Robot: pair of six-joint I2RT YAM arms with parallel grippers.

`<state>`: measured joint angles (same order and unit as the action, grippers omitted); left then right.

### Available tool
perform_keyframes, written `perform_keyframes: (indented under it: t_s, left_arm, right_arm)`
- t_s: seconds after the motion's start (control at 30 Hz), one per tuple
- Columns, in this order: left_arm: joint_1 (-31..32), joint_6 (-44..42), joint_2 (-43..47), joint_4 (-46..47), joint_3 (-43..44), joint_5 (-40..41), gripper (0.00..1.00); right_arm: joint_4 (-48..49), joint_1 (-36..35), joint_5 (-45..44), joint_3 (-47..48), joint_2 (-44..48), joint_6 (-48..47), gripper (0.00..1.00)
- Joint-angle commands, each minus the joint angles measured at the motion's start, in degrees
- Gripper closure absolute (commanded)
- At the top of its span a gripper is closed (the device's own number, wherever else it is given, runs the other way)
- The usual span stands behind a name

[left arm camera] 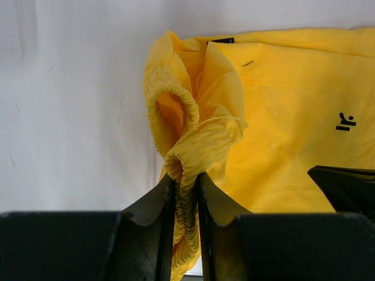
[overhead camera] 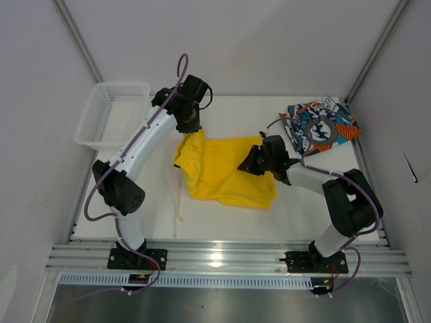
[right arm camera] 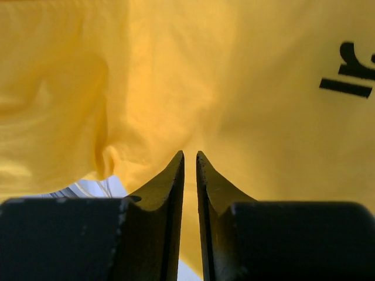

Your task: Fold and stack the shorts

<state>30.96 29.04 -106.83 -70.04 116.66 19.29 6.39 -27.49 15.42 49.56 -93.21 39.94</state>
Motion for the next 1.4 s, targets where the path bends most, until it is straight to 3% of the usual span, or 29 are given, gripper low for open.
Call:
perform_keyframes:
  t_s: [0.0,0.13,0.5,0.77,0.87,1.03,1.23,1.37]
  left_arm:
    - [0.0,-1.9,4.2,0.4,-0.2,1.3,0.79]
    - [0.0,-2.4,4.5,0.6,-1.0,1.5,0.79]
    - [0.0,-3.5,5.8,-0.5,-1.6,4.6,0.79]
    - [0.1,-5.3,10.7,-1.4,-7.2,10.8,0.78]
    - [0.1,-5.5,14.4,1.1,-13.4,9.7,0.79]
    - [0.2,-5.0,17.1,4.8,-20.5,9.1,0.79]
    - [0.4,-4.8,15.7,4.5,-19.8,9.6,0.79]
    - [0.4,-5.0,15.7,4.3,-19.3,9.8,0.79]
  right_arm:
    - [1.9,0.2,3.6,-1.7,0.7,-0.8,0.84]
    - [7.2,-1.3,9.0,-2.8,-3.5,0.8,0.85]
    - [15.7,-8.5,6.3,-2.5,-15.4,7.6,0.90]
    - [14.6,-20.4,1.7,8.2,-22.8,10.8,0.91]
    - [14.1,-21.0,1.9,10.2,-23.9,10.9,0.91]
    - [13.8,-20.9,2.0,12.3,-22.1,10.6,0.81]
    - [12.0,-20.8,0.6,14.2,-17.1,10.4,0.76]
    - [7.1,-20.0,-0.7,14.2,-12.5,8.1,0.65]
